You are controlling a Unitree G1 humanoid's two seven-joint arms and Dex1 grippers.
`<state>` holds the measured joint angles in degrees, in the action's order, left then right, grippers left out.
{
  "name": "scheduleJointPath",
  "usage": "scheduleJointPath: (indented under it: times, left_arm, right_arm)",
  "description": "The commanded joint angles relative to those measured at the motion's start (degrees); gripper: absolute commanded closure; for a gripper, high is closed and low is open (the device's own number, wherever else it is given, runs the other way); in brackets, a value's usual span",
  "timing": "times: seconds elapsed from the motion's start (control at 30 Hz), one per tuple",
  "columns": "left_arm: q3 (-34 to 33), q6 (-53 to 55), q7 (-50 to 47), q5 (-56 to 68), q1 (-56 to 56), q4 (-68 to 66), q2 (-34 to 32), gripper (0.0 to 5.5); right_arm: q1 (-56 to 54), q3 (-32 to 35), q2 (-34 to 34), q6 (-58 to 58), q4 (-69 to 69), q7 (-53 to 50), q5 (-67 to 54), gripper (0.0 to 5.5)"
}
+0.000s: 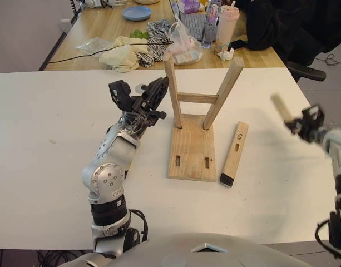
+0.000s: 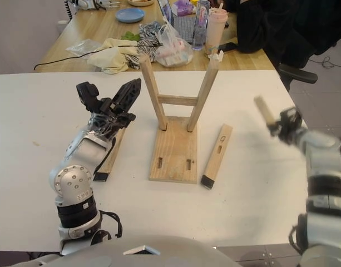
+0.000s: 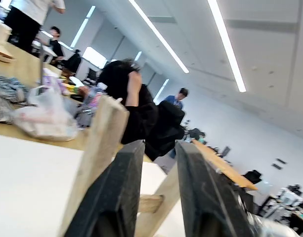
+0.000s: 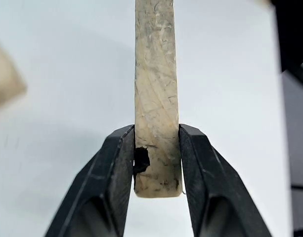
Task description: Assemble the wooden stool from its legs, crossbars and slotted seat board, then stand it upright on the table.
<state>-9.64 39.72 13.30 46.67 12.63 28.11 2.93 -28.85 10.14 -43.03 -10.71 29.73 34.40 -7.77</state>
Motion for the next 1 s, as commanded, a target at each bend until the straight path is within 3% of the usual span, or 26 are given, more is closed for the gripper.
scheduleJointPath:
  times: [0.03, 0.2, 0.43, 0.97, 1.0]
  left_arm:
    - [-1.54, -1.51, -0.09, 6.21, 5.96, 0.83, -0.18, 3.73]
    - [-1.77, -0.72, -2.21, 12.25, 16.00, -1.98, -1.76, 2.92]
    - [0.29, 4.67, -2.84, 17.36, 20.31, -5.81, -6.25, 2.88]
    - [-2.21, 12.82, -1.48, 22.12, 28.09, -18.67, -17.40, 4.96]
    - [-2.37, 12.82, -1.24, 21.87, 28.43, -19.45, -17.91, 5.01]
  right_arm:
    - [-9.91, -2.39, 7.27, 4.08, -18.35, 5.21, -8.43, 4.21]
    - [-3.32, -9.17, 12.22, -0.45, -40.32, 8.49, -15.40, 4.21]
    - [6.32, -14.12, 16.86, -4.76, -52.88, 2.95, -15.17, 4.21]
    - [12.83, -19.13, 26.44, -4.12, -56.00, -7.97, -10.56, 4.21]
    - [13.13, -19.39, 26.82, -4.31, -55.64, -8.23, -10.52, 3.85]
